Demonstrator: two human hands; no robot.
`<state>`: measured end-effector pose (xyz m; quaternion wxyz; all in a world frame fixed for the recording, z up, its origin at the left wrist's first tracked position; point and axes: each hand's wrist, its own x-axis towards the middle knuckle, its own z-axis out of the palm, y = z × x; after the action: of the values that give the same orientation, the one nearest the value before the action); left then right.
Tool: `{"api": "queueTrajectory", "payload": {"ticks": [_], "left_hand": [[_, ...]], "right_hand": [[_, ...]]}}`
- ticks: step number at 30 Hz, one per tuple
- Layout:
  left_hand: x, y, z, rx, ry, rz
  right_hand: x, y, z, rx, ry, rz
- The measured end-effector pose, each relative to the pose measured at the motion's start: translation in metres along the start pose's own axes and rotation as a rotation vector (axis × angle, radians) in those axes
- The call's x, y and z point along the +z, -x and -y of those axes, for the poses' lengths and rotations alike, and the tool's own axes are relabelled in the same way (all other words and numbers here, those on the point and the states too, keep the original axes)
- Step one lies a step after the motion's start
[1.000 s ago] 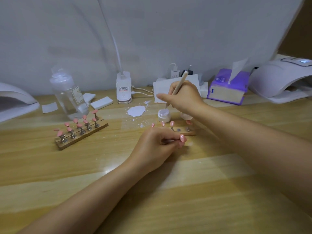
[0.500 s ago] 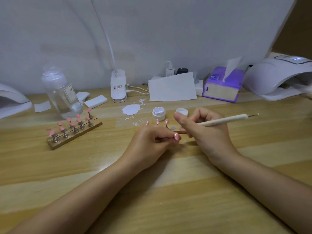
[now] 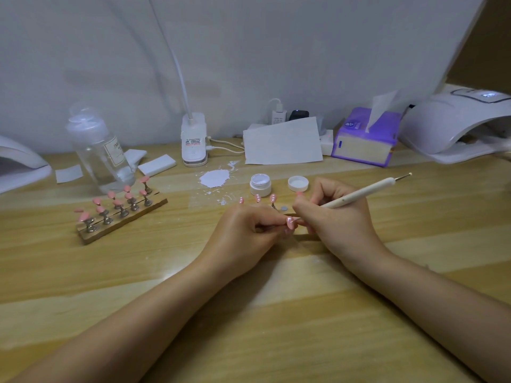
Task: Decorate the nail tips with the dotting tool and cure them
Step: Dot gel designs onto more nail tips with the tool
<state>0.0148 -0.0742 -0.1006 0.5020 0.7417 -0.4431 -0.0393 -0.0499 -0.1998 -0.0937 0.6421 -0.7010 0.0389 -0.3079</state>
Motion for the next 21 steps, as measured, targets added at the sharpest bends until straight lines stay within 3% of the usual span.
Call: {"api": "queueTrajectory", "payload": {"ticks": [21], "left_hand": [[0.0003, 0.0001, 0.0005, -0.006, -0.011, -0.007]], "right_hand": [[0.0031, 0.0015, 0.006, 0.021, -0.031, 0.026]]}}
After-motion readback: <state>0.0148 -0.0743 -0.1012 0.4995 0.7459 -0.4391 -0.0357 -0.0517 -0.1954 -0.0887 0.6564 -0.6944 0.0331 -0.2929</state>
